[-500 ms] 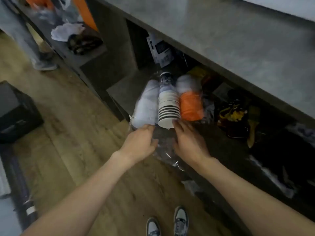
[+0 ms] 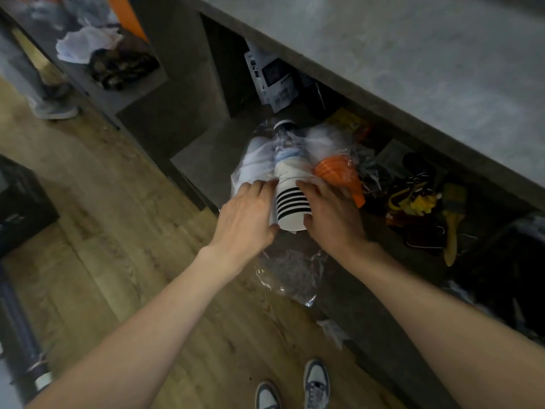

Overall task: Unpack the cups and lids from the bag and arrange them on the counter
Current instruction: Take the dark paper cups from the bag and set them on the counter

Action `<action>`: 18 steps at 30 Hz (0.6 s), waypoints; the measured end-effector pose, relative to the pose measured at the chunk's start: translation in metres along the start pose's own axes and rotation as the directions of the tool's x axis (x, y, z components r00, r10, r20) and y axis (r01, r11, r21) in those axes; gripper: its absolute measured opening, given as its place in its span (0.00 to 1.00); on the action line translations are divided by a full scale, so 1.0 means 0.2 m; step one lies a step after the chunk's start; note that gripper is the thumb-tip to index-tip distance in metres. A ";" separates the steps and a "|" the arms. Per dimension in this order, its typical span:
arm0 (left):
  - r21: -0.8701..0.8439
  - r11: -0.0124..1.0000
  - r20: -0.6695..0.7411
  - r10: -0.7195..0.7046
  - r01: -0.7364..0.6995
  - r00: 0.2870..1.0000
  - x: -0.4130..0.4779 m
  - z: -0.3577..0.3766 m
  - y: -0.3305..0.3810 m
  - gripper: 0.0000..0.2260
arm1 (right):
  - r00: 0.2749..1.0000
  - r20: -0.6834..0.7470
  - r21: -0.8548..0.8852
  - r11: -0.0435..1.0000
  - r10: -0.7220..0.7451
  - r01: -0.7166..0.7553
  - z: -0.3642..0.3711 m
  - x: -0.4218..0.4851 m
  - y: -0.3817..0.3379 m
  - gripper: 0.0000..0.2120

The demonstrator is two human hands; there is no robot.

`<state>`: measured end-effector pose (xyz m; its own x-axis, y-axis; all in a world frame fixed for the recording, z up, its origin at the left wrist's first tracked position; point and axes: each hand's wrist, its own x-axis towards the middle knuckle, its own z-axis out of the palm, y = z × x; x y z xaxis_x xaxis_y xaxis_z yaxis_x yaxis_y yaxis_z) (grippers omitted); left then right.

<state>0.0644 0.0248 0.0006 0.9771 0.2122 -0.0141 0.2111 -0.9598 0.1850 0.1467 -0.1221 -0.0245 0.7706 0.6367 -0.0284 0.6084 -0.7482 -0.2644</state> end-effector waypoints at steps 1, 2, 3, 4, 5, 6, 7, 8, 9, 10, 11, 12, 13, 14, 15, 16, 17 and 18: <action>0.001 1.000 -0.005 0.010 -0.010 1.000 0.00 0.01 -0.01 0.33 | 1.000 -0.012 0.013 1.000 0.004 -0.004 0.00 0.00 0.00 0.31; -0.001 1.000 -0.009 0.015 -0.015 1.000 0.00 0.01 -0.01 0.32 | 1.000 -0.022 0.031 0.999 0.009 -0.008 0.00 0.00 0.01 0.30; -0.009 1.000 -0.009 0.018 -0.018 1.000 0.00 0.01 -0.01 0.31 | 0.999 -0.035 0.059 0.998 0.016 -0.014 0.00 -0.01 0.01 0.28; -0.014 1.000 -0.005 0.022 -0.022 1.000 -0.01 0.01 -0.01 0.32 | 0.998 -0.050 0.084 0.996 0.025 -0.021 0.00 -0.01 0.02 0.27; -0.017 0.999 0.004 0.030 -0.030 1.000 -0.01 0.00 0.00 0.33 | 0.998 -0.061 0.100 0.995 0.031 -0.025 0.00 -0.03 0.03 0.26; -0.010 0.999 0.013 0.041 -0.041 0.999 -0.01 0.01 0.00 0.34 | 0.997 -0.063 0.105 0.994 0.033 -0.026 -0.01 -0.04 0.03 0.25; 0.000 0.998 0.021 0.056 -0.057 0.998 -0.01 0.01 0.00 0.36 | 0.997 -0.063 0.108 0.994 0.035 -0.028 -0.02 -0.06 0.02 0.25; 0.012 0.997 0.031 0.072 -0.072 0.997 -0.01 0.02 0.00 0.37 | 0.997 -0.069 0.113 0.993 0.038 -0.030 -0.02 -0.09 0.01 0.25; 0.018 0.996 0.045 0.082 -0.083 0.996 -0.01 0.02 0.01 0.38 | 0.996 -0.075 0.120 0.992 0.046 -0.037 -0.03 -0.11 0.01 0.25; 0.017 0.996 0.061 0.089 -0.091 0.994 -0.01 0.03 0.01 0.39 | 0.995 -0.084 0.127 0.991 0.054 -0.043 -0.03 -0.13 0.00 0.25; 0.012 0.995 0.076 0.093 -0.094 0.993 -0.01 0.03 0.01 0.39 | 0.995 -0.082 0.140 0.989 0.062 -0.050 -0.03 -0.14 0.00 0.25; 0.010 0.995 0.086 0.098 -0.099 0.991 -0.02 0.03 0.02 0.38 | 0.995 -0.068 0.161 0.985 0.075 -0.063 -0.03 -0.16 -0.01 0.25; 0.011 0.994 0.098 0.103 -0.105 0.990 -0.03 0.03 0.02 0.38 | 0.995 -0.044 0.190 0.979 0.089 -0.079 -0.03 -0.17 -0.01 0.25; 0.014 0.994 0.108 0.109 -0.112 0.988 -0.03 0.03 0.02 0.37 | 0.995 -0.021 0.218 0.972 0.096 -0.090 -0.03 -0.18 -0.01 0.25; 0.017 0.993 0.116 0.115 -0.118 0.987 -0.04 0.03 0.02 0.38 | 0.995 -0.006 0.245 0.965 0.096 -0.091 -0.03 -0.19 0.00 0.25; 0.023 0.992 0.122 0.119 -0.123 0.985 -0.05 0.03 0.02 0.39 | 0.996 0.002 0.267 0.960 0.091 -0.088 -0.03 -0.20 0.00 0.25; 0.031 0.991 0.131 0.125 -0.131 0.983 -0.05 0.03 0.02 0.41 | 0.996 0.005 0.282 0.956 0.085 -0.083 -0.03 -0.21 0.00 0.25; 0.041 0.989 0.145 0.134 -0.142 0.980 -0.05 0.04 0.02 0.44 | 0.997 0.009 0.292 0.953 0.081 -0.080 -0.03 -0.23 -0.01 0.24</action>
<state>0.0553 0.0167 -0.0056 0.9900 0.0524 -0.1311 0.0714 -0.9869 0.1444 0.1111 -0.1513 -0.0172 0.8156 0.5756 -0.0589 0.4627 -0.7099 -0.5309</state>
